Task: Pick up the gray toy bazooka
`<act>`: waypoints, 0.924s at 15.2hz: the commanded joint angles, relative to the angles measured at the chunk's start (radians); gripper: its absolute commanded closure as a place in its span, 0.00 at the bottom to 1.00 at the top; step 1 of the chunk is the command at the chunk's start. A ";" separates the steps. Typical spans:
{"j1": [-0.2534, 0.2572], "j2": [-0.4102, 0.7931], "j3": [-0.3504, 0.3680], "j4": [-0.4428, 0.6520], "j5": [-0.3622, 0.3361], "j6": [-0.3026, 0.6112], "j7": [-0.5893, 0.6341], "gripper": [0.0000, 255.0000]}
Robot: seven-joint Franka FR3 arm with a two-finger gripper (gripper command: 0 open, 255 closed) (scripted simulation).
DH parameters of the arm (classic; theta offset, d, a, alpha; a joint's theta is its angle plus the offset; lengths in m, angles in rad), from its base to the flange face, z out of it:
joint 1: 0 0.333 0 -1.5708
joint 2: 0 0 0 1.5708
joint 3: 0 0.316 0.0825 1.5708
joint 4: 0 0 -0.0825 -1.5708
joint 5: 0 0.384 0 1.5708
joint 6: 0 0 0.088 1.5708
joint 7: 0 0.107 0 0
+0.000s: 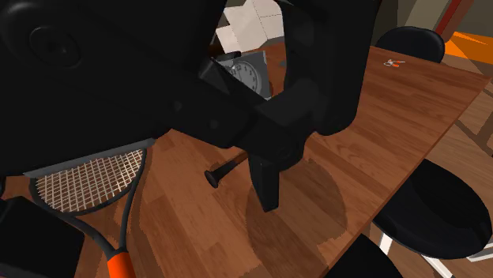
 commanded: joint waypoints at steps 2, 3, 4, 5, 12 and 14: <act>-0.010 0.031 0.013 0.001 0.005 0.028 0.037 0.00; -0.020 0.062 0.025 0.003 0.010 0.055 0.075 0.00; -0.031 0.095 0.037 0.007 0.013 0.082 0.112 0.00; -0.042 0.129 0.048 0.012 0.016 0.108 0.148 0.00; -0.116 0.383 0.114 0.095 0.008 0.262 0.403 0.00; -0.135 0.459 0.126 0.131 -0.003 0.295 0.475 0.00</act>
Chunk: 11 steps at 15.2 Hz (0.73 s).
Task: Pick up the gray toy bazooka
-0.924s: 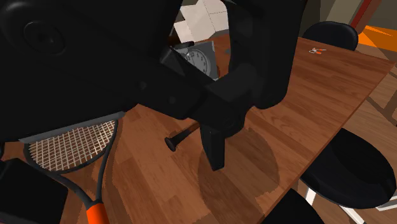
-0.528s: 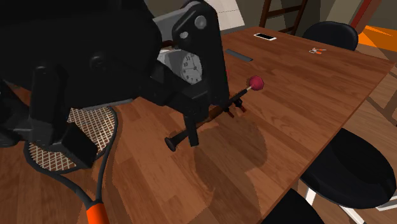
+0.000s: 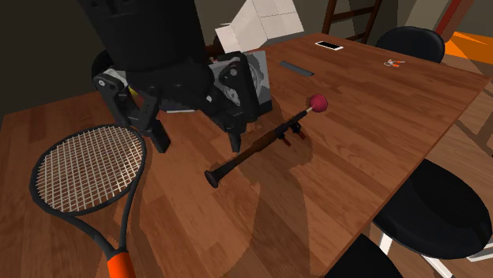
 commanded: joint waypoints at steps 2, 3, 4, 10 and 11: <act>-0.027 0.119 0.019 0.053 -0.018 0.056 0.116 0.00; -0.035 0.157 0.022 0.075 -0.026 0.069 0.151 0.00; -0.042 0.195 0.024 0.098 -0.034 0.080 0.186 0.00; -0.074 0.420 0.014 0.258 -0.083 0.124 0.382 0.00; -0.078 0.456 0.009 0.288 -0.091 0.128 0.412 0.00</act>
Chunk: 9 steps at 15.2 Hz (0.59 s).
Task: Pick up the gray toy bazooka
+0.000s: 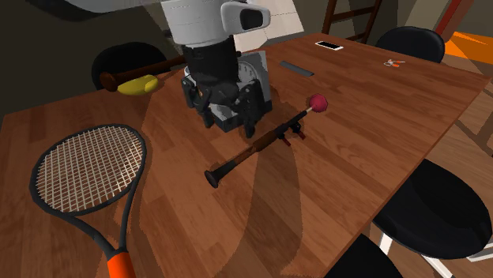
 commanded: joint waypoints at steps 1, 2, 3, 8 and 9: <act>-0.008 0.082 -0.011 0.061 -0.016 0.015 0.063 0.00; -0.011 0.117 -0.017 0.092 -0.022 0.017 0.091 0.00; -0.014 0.153 -0.025 0.124 -0.027 0.018 0.118 0.00; -0.026 0.327 -0.068 0.294 -0.040 0.012 0.240 0.00; -0.029 0.361 -0.077 0.331 -0.039 0.009 0.261 0.00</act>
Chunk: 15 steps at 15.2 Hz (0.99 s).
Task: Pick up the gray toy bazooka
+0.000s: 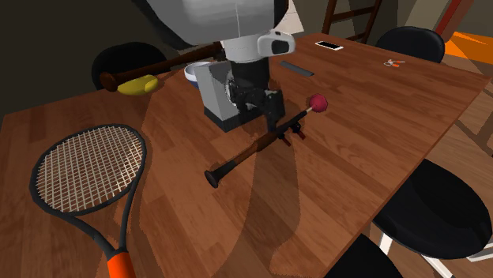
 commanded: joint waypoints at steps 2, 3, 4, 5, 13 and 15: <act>-0.008 0.095 -0.027 0.097 0.002 -0.005 0.070 0.00; -0.012 0.129 -0.037 0.135 0.005 -0.010 0.090 0.00; -0.017 0.163 -0.047 0.175 0.008 -0.016 0.109 0.00; -0.022 0.198 -0.056 0.215 0.012 -0.023 0.128 0.00; -0.022 0.235 -0.059 0.171 0.006 0.058 0.142 0.00; -0.022 0.235 -0.059 0.170 0.006 0.058 0.142 0.00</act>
